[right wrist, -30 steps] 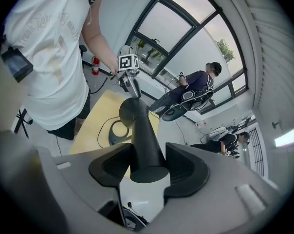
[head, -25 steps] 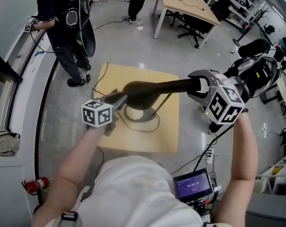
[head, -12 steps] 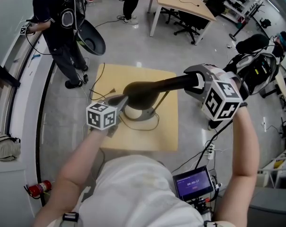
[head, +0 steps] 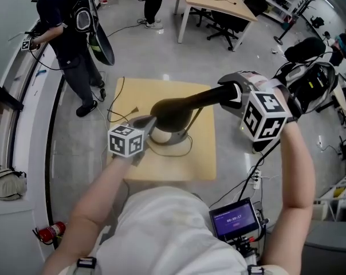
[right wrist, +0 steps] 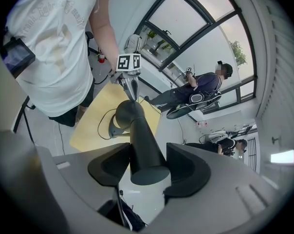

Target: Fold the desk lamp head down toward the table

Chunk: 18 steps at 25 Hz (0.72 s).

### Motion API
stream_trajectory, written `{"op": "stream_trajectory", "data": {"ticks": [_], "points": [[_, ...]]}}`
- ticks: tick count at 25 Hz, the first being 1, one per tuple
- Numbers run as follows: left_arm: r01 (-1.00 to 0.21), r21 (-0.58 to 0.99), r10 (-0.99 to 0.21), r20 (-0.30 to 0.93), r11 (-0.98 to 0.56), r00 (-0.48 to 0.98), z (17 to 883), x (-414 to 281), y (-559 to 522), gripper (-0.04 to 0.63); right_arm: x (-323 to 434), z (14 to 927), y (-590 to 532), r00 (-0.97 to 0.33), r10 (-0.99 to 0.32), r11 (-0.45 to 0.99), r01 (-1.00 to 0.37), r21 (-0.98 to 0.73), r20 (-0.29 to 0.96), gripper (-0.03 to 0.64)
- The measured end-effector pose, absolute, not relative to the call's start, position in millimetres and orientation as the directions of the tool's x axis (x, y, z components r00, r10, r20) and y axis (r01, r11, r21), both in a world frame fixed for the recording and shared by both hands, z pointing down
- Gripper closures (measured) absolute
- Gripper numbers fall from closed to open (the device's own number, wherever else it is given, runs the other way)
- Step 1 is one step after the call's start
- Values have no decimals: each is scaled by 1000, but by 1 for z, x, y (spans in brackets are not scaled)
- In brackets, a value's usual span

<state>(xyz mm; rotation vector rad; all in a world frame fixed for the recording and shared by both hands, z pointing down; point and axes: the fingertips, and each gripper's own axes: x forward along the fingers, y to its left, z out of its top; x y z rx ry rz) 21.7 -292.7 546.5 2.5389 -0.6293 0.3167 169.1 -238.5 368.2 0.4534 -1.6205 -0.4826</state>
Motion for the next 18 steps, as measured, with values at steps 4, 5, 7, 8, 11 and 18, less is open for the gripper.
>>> {"op": "stream_trajectory", "data": {"ticks": [4, 5, 7, 8, 11, 18], "points": [[-490, 406, -372, 337, -772, 865, 546, 21, -291, 594, 169, 368, -238, -99, -574, 818, -24, 574, 813, 357], [-489, 404, -370, 338, -773, 865, 546, 22, -291, 594, 169, 369, -238, -98, -581, 813, -27, 582, 808, 354], [-487, 403, -364, 345, -775, 865, 547, 21, -290, 593, 169, 370, -238, -92, -596, 803, -29, 596, 798, 348], [-488, 403, -361, 351, -775, 864, 548, 21, -289, 592, 169, 371, -237, -87, -602, 798, -30, 602, 794, 345], [-496, 398, -360, 369, -772, 857, 550, 16, -288, 594, 172, 371, -238, -75, -628, 778, -38, 627, 775, 337], [-490, 416, -353, 364, -766, 862, 541, 14, -286, 594, 194, 354, -245, -45, -684, 730, -61, 681, 728, 329]]}}
